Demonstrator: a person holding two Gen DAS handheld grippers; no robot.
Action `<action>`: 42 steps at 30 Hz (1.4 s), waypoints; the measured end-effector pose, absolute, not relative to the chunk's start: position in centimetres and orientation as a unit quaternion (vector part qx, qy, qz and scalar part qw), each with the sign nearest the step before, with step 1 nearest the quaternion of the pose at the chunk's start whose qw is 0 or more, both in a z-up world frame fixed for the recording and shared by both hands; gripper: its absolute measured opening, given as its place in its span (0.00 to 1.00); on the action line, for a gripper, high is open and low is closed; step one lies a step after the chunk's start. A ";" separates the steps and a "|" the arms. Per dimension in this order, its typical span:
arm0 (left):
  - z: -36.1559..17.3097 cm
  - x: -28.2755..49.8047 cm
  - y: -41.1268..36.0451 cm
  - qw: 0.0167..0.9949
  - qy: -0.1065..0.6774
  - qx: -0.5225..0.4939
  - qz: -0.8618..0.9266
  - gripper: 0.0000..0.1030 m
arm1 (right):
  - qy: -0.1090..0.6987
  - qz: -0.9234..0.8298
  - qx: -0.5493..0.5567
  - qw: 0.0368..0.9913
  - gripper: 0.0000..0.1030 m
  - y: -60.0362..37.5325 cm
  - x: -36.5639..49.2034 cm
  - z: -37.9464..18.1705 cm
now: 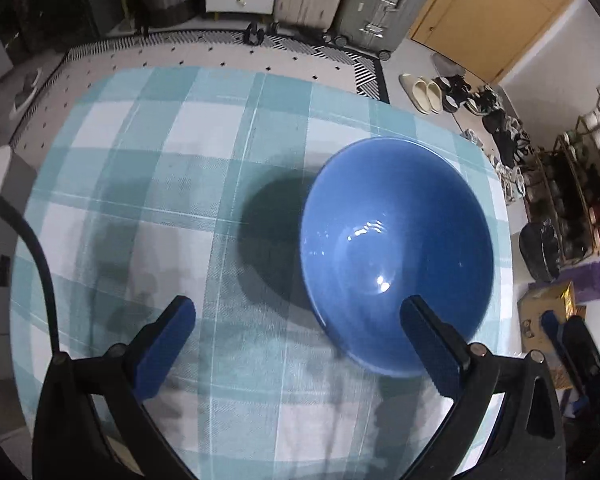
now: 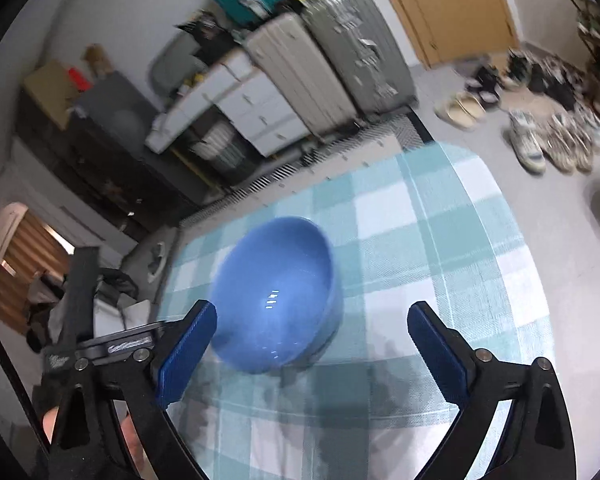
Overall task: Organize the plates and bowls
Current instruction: 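Move both grippers toward the last blue bowl on the cloth, then close the left gripper on the last blue bowl rim while the right gripper grips the opposite rim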
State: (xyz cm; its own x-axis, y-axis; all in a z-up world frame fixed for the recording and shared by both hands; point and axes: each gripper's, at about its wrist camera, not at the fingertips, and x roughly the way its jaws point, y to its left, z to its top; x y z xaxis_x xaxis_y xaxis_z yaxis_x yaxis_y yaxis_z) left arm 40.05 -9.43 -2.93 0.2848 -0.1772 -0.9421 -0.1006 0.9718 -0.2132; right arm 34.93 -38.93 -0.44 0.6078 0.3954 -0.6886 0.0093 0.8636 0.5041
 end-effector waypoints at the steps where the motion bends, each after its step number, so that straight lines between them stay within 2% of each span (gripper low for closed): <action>1: -3.1 40.3 -9.4 0.792 0.598 -0.121 -0.023 1.00 | 0.441 0.111 0.247 0.855 0.81 -39.1 35.7 -1.1; 2: -3.3 40.5 -9.4 0.791 0.599 -0.124 -0.023 1.00 | 0.453 0.111 0.253 0.848 0.76 -39.1 36.2 -1.6; 6: -3.8 41.5 -9.7 0.787 0.602 -0.131 -0.028 1.00 | 0.485 0.096 0.261 0.829 0.74 -39.1 38.1 -3.8; 8: -4.1 42.0 -9.9 0.786 0.605 -0.126 -0.024 0.99 | 0.492 0.095 0.267 0.823 0.66 -39.0 38.8 -4.6; 12: -4.7 42.8 -10.6 0.783 0.609 -0.119 -0.039 0.97 | 0.503 0.095 0.254 0.820 0.60 -38.3 40.1 -5.4; 14: -4.9 43.0 -10.8 0.787 0.607 -0.105 -0.040 0.86 | 0.505 0.098 0.247 0.821 0.48 -37.9 40.4 -5.5; 16: -5.3 43.4 -10.9 0.786 0.608 -0.100 -0.046 0.84 | 0.511 0.098 0.231 0.822 0.44 -37.4 40.9 -5.7; 18: -5.7 43.6 -10.9 0.784 0.610 -0.102 -0.049 0.76 | 0.519 0.092 0.224 0.820 0.41 -37.3 41.3 -6.2; 19: -5.9 43.7 -10.9 0.783 0.611 -0.104 -0.052 0.71 | 0.523 0.091 0.226 0.817 0.35 -37.3 41.5 -6.5; 21: -6.3 43.9 -11.1 0.783 0.613 -0.093 -0.052 0.67 | 0.524 0.091 0.226 0.816 0.33 -37.3 41.9 -6.7; 23: -6.6 44.1 -11.4 0.785 0.612 -0.077 -0.056 0.50 | 0.523 0.087 0.226 0.817 0.32 -37.4 42.1 -7.0; 24: -6.6 44.0 -11.5 0.786 0.610 -0.076 -0.058 0.47 | 0.525 0.086 0.227 0.816 0.29 -37.4 42.3 -7.2; 25: -6.8 44.0 -11.4 0.787 0.609 -0.082 -0.062 0.41 | 0.527 0.087 0.226 0.815 0.17 -37.3 42.4 -7.3; 26: -7.0 44.0 -11.3 0.786 0.609 -0.089 -0.063 0.34 | 0.526 0.094 0.225 0.815 0.12 -37.2 42.5 -7.3; 28: -7.3 44.0 -11.2 0.781 0.613 -0.099 -0.065 0.28 | 0.523 0.092 0.206 0.822 0.06 -36.8 42.7 -7.2; 30: -7.4 43.9 -11.3 0.783 0.611 -0.092 -0.064 0.26 | 0.527 0.092 0.204 0.820 0.06 -36.6 42.9 -7.3; 34: -7.5 43.7 -11.7 0.785 0.610 -0.082 -0.069 0.13 | 0.531 0.090 0.192 0.820 0.05 -36.1 43.2 -7.2; 42: -7.6 43.4 -11.5 0.780 0.615 -0.089 -0.077 0.10 | 0.530 0.081 0.180 0.825 0.05 -35.8 43.0 -6.9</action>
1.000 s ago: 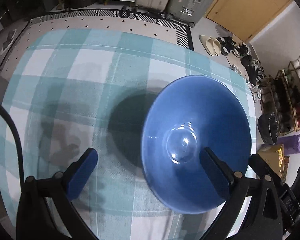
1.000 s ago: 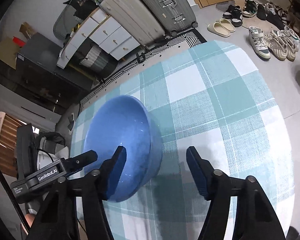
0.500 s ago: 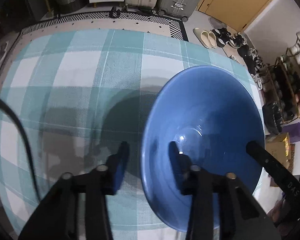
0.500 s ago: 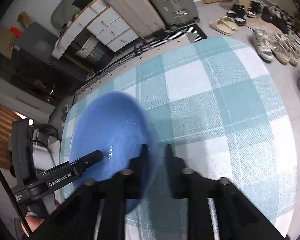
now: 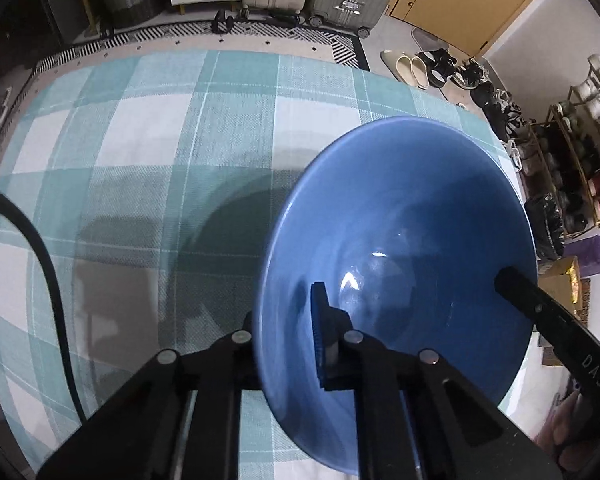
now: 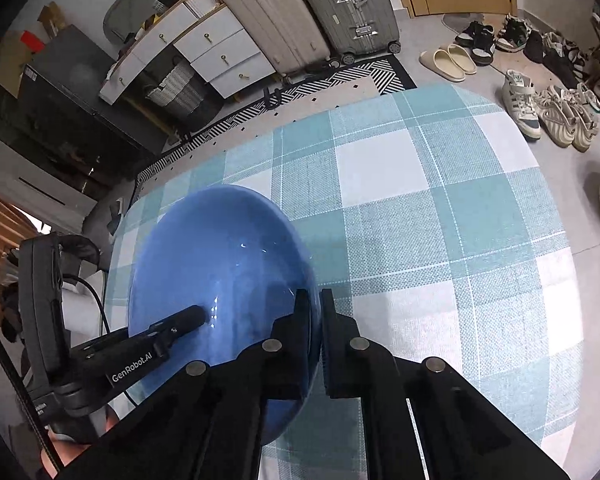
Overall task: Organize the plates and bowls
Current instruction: 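Close the left gripper on the last blue bowl rim while the right gripper grips the opposite rim, then lift the blue bowl with both grippers and carry it toward the nested bowls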
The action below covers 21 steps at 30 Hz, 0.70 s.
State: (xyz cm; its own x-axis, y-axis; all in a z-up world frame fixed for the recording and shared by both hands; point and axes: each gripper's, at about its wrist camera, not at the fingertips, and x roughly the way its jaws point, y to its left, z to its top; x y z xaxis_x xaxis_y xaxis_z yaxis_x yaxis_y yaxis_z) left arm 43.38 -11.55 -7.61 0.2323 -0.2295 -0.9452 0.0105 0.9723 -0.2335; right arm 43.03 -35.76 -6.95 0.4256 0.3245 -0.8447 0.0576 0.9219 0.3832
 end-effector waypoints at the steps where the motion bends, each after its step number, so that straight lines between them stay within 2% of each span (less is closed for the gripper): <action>1: -7.6 43.4 -11.5 0.779 0.616 -0.092 -0.078 0.10 | 0.530 0.081 0.179 0.825 0.05 -35.7 43.0 -6.9; 21: -2.5 38.5 -11.0 0.788 0.601 -0.104 -0.086 0.05 | 0.516 0.090 0.159 0.837 0.04 -35.5 36.6 -1.4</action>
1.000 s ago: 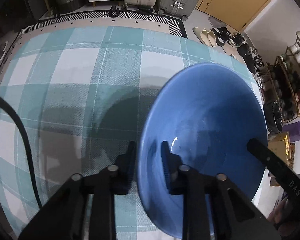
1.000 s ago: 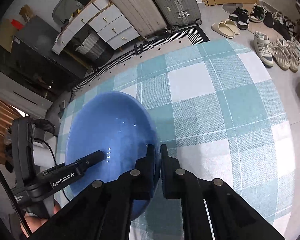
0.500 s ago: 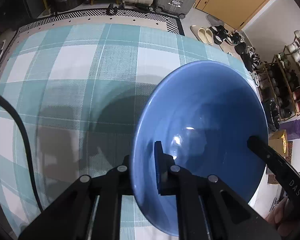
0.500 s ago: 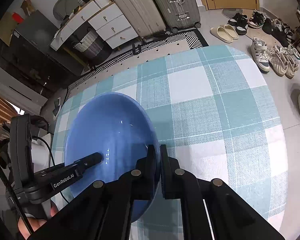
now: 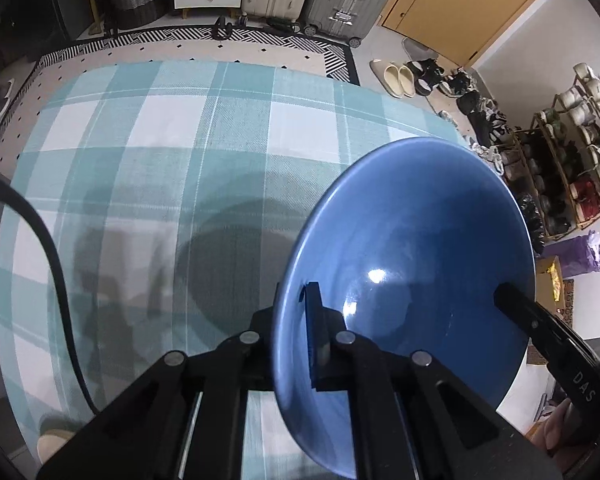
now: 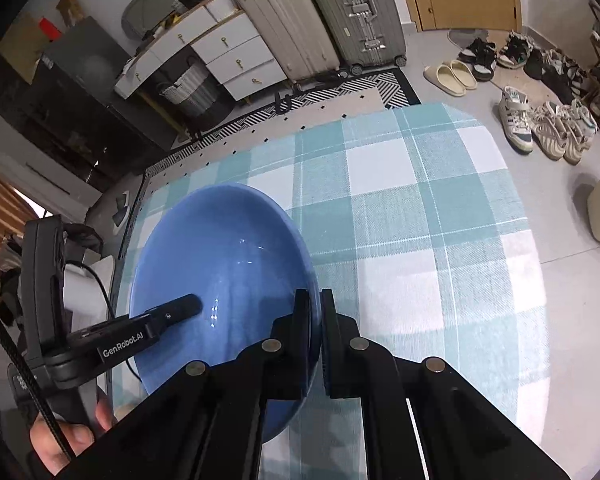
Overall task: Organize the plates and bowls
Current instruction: 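Lift the blue bowl with both grippers and carry it toward the nested bowls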
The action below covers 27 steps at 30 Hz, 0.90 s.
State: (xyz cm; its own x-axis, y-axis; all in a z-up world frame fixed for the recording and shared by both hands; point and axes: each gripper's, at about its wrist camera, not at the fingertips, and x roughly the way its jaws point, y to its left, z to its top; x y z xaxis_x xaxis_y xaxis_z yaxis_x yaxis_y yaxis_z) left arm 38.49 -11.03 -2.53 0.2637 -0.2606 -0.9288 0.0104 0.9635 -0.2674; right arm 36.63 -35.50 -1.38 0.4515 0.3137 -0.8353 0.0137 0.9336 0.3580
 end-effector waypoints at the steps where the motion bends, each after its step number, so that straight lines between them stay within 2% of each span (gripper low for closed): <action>1: -2.1 38.0 -11.0 0.790 0.599 -0.102 -0.086 0.05 | 0.514 0.089 0.161 0.838 0.04 -35.6 36.0 -0.9; 22: 6.5 26.5 -9.8 0.802 0.576 -0.120 -0.104 0.05 | 0.475 0.101 0.139 0.863 0.04 -34.0 22.2 9.1; 27: 7.0 23.5 -9.6 0.798 0.585 -0.113 -0.094 0.05 | 0.468 0.107 0.164 0.862 0.04 -33.9 18.1 8.8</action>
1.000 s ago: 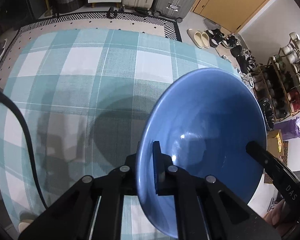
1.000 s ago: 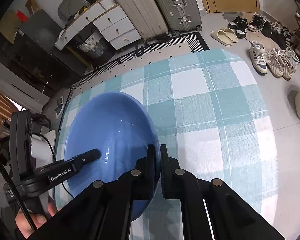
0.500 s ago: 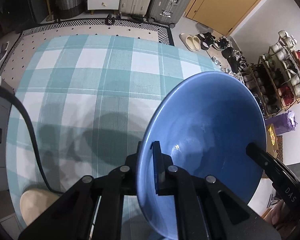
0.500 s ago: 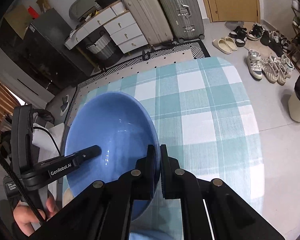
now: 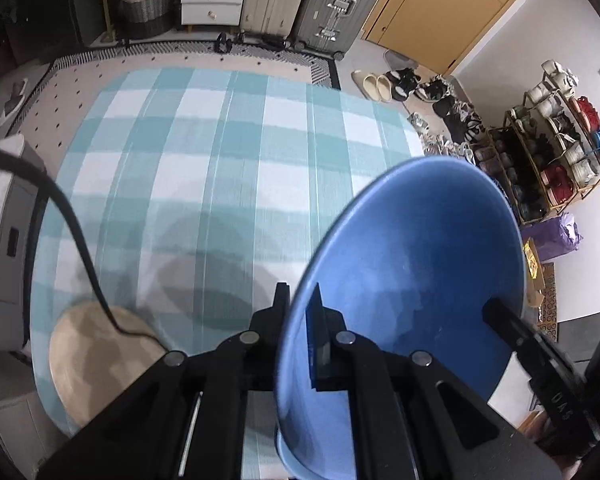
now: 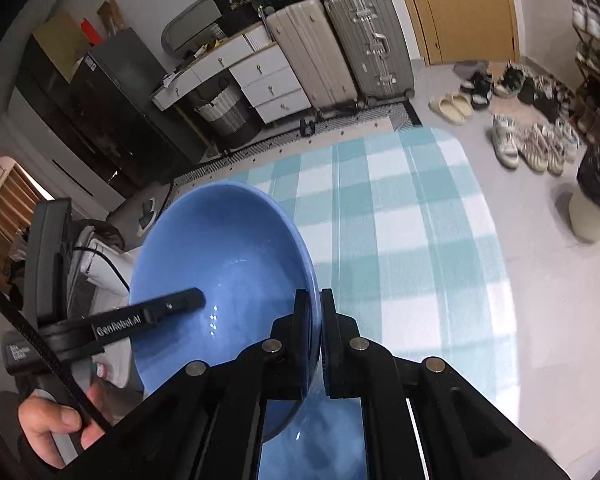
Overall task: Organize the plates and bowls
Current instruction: 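Lift the blue bowl with both grippers and carry it toward the nested bowls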
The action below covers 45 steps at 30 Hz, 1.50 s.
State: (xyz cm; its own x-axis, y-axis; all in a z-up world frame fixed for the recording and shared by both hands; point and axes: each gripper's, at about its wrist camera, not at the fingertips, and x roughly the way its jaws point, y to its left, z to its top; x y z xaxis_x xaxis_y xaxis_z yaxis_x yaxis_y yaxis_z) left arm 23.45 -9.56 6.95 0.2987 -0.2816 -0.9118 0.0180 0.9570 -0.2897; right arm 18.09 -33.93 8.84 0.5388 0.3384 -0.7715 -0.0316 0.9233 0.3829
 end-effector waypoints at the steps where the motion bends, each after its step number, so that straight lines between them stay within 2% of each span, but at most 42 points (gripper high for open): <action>1: 6.8 23.0 -9.5 0.795 0.588 -0.115 -0.094 0.05 | 0.471 0.107 0.169 0.859 0.04 -34.0 17.2 8.6; 21: 2.6 14.9 -11.6 0.779 0.614 -0.082 -0.101 0.05 | 0.494 0.087 0.189 0.844 0.04 -35.6 8.1 4.3; 45: -1.1 13.6 -13.4 0.771 0.628 -0.045 -0.099 0.05 | 0.519 0.078 0.186 0.831 0.04 -36.3 7.3 0.0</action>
